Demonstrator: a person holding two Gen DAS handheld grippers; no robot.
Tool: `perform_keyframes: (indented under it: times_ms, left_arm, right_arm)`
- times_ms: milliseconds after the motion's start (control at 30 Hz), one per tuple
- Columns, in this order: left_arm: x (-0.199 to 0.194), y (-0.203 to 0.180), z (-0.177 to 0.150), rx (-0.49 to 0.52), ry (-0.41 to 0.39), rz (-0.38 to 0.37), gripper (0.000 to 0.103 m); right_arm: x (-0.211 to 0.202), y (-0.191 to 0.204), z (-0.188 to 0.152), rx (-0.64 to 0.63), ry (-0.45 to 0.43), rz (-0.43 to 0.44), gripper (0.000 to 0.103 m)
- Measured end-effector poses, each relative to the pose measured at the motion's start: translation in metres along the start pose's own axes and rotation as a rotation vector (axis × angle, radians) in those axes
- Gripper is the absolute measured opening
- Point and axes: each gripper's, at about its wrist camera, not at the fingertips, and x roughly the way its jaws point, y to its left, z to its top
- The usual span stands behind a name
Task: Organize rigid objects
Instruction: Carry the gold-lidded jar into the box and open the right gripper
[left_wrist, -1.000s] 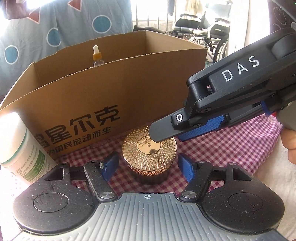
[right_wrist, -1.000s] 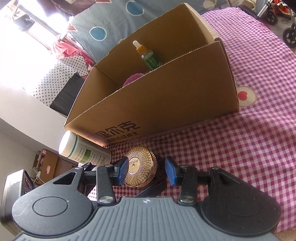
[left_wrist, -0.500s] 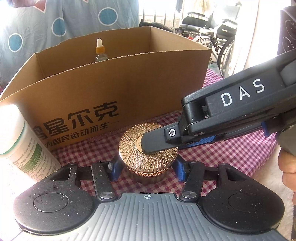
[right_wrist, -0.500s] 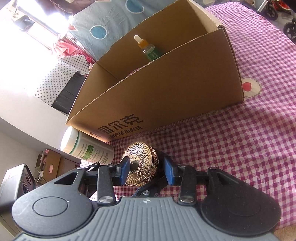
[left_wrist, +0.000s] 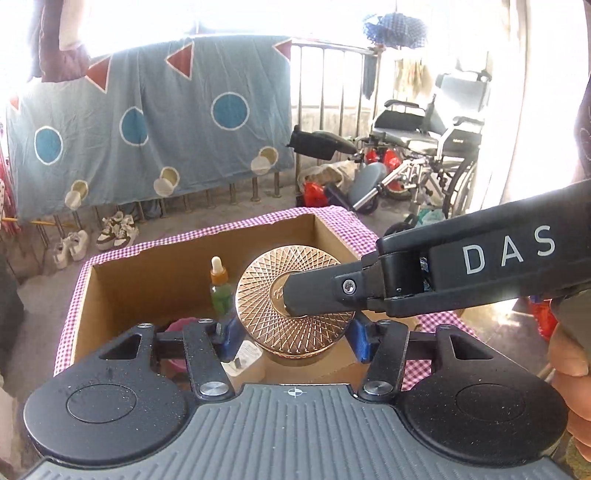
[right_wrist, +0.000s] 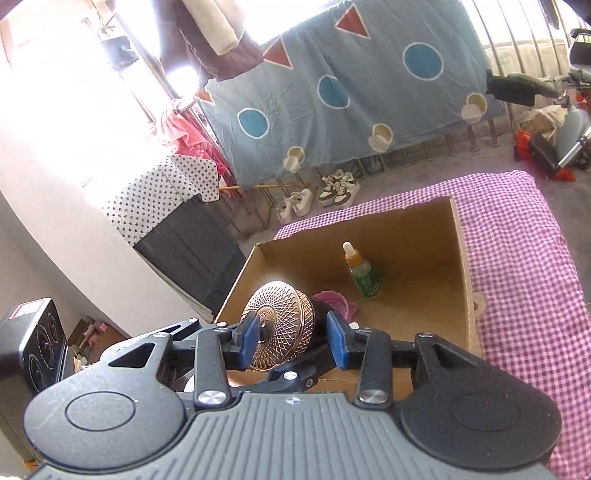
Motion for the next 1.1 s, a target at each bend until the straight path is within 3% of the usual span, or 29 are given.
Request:
perform_keyframes:
  times_ms: [167, 433, 800, 1100]
  left_arm:
    - [0.055, 0.014, 0.02, -0.086, 0.114, -0.003, 0.055]
    - [0.126, 0.042, 0.02, -0.202, 0.322, -0.01, 0.055]
    - [0.155, 0.06, 0.023, -0.313, 0.456, -0.018, 0.058]
    - [0.133, 0.053, 0.032, -0.236, 0.359, -0.006, 0.063]
  right_arm:
    - [0.053, -0.025, 0.042, -0.006, 0.123, -0.036, 0.043]
    - [0.135, -0.063, 0.07, -0.016, 0.315, -0.094, 0.044]
    - [0.178, -0.069, 0.084, -0.106, 0.38, -0.148, 0.039]
    - [0.169, -0.072, 0.086, -0.09, 0.325, -0.135, 0.04]
